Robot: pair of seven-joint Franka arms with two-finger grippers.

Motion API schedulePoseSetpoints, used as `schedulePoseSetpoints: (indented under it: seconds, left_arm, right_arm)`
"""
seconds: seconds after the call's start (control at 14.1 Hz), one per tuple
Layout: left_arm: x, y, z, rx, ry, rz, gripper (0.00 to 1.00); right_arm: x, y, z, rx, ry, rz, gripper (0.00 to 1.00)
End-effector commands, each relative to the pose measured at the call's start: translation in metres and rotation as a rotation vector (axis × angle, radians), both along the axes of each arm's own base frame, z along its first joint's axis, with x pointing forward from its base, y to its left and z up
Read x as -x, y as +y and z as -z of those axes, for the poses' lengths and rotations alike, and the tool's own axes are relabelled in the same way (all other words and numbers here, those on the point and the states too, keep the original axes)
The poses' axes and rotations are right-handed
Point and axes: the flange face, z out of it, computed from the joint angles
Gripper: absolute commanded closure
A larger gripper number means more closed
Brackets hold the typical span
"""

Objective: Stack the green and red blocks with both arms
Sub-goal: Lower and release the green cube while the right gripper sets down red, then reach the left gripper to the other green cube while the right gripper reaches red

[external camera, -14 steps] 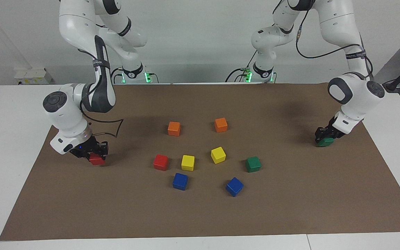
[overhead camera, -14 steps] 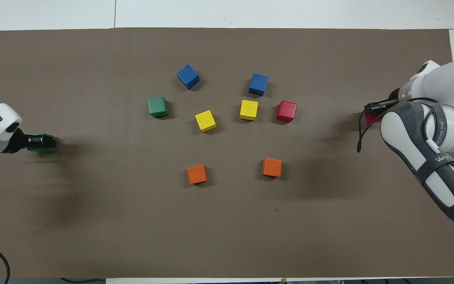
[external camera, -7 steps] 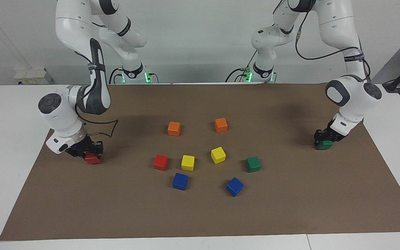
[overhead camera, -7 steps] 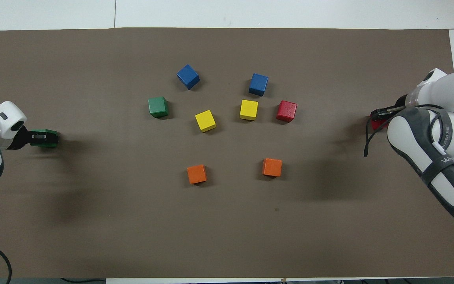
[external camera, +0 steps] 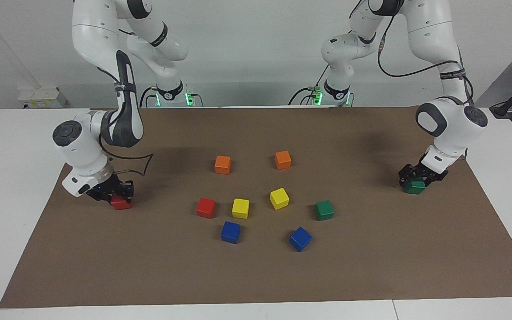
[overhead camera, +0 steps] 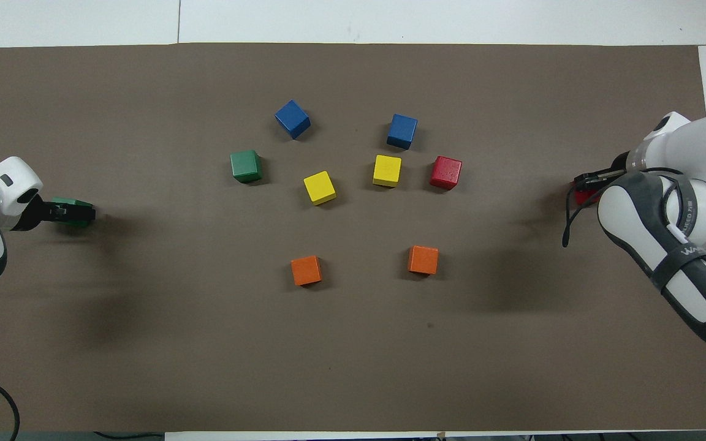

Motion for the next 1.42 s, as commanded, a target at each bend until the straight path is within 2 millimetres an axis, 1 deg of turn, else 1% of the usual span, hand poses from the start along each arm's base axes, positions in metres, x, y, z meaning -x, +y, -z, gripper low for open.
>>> schedulePoseSetpoints:
  seconds: [0.0, 0.07, 0.14, 0.21, 0.28, 0.35, 0.43, 0.5, 0.57, 0.64, 0.71, 0.78, 0.85, 0.92, 0.99, 1.06, 1.13, 1.21, 1.28, 1.35]
  left_arm:
    - [-0.018, 0.0, -0.034, 0.014, -0.029, 0.014, 0.0]
    - [-0.031, 0.001, -0.064, 0.023, -0.023, 0.025, 0.0]
    - [-0.046, -0.01, -0.094, 0.036, -0.007, 0.05, 0.0]
    - [-0.059, -0.028, -0.122, 0.043, 0.0, 0.049, 0.0]
    - [-0.067, -0.053, -0.139, 0.036, 0.006, 0.014, 0.0]
    - [-0.075, -0.095, -0.151, 0.016, 0.016, -0.035, 0.0]
    - [-0.081, -0.146, -0.155, 0.005, 0.035, -0.093, 0.0]
    - [-0.083, -0.192, -0.163, 0.006, 0.03, -0.143, 0.0]
    - [-0.082, -0.224, -0.163, 0.01, 0.034, -0.167, 0.0]
    - [-0.079, -0.252, -0.164, 0.012, 0.035, -0.173, 0.0]
    - [-0.076, -0.277, -0.161, 0.016, 0.035, -0.174, 0.0]
    - [-0.076, -0.3, -0.147, -0.004, 0.044, -0.17, 0.0]
    - [-0.077, -0.321, -0.133, -0.035, 0.043, -0.164, 0.0]
    - [-0.082, -0.344, -0.112, -0.048, 0.035, -0.168, 0.0]
    - [-0.085, -0.358, -0.094, -0.049, 0.019, -0.155, 0.0]
    - [-0.088, -0.36, -0.085, -0.059, -0.008, -0.142, 0.0]
    - [-0.089, -0.359, -0.076, -0.068, -0.014, -0.138, 0.0]
    - [-0.089, -0.359, -0.07, -0.063, -0.02, -0.139, 0.0]
    - [-0.088, -0.358, -0.064, -0.061, -0.026, -0.141, 0.0]
    - [-0.087, -0.356, -0.057, -0.057, -0.032, -0.144, 0.0]
  right_arm:
    - [0.005, -0.001, 0.003, -0.006, -0.03, -0.011, 0.78]
    - [0.007, -0.001, 0.007, -0.005, -0.038, -0.011, 0.77]
    - [0.006, -0.001, 0.008, -0.005, -0.041, -0.011, 0.65]
    - [0.006, 0.0, 0.008, -0.005, -0.04, -0.01, 0.05]
    - [0.005, 0.0, 0.004, -0.005, -0.037, -0.01, 0.0]
    - [0.004, 0.003, -0.003, -0.004, -0.039, -0.016, 0.0]
    - [0.003, 0.005, -0.018, -0.002, -0.028, -0.02, 0.0]
    - [0.006, 0.007, -0.034, -0.004, -0.001, -0.023, 0.0]
    - [0.006, 0.009, -0.054, -0.004, 0.006, -0.025, 0.0]
    - [0.005, 0.013, -0.074, -0.003, 0.013, -0.029, 0.0]
    - [0.002, 0.014, -0.092, -0.006, 0.025, -0.025, 0.0]
    - [-0.005, 0.028, -0.112, -0.007, 0.03, 0.006, 0.0]
    - [-0.013, 0.049, -0.128, -0.005, 0.031, 0.052, 0.0]
    - [-0.021, 0.084, -0.148, 0.008, 0.025, 0.124, 0.0]
    - [-0.029, 0.112, -0.156, 0.048, 0.007, 0.147, 0.0]
    - [-0.033, 0.139, -0.16, 0.085, -0.031, 0.143, 0.0]
    - [-0.035, 0.167, -0.156, 0.079, -0.053, 0.158, 0.0]
    - [-0.038, 0.179, -0.156, 0.061, -0.066, 0.191, 0.0]
    - [-0.043, 0.183, -0.153, 0.054, -0.073, 0.238, 0.0]
    - [-0.043, 0.201, -0.148, 0.045, -0.082, 0.274, 0.0]
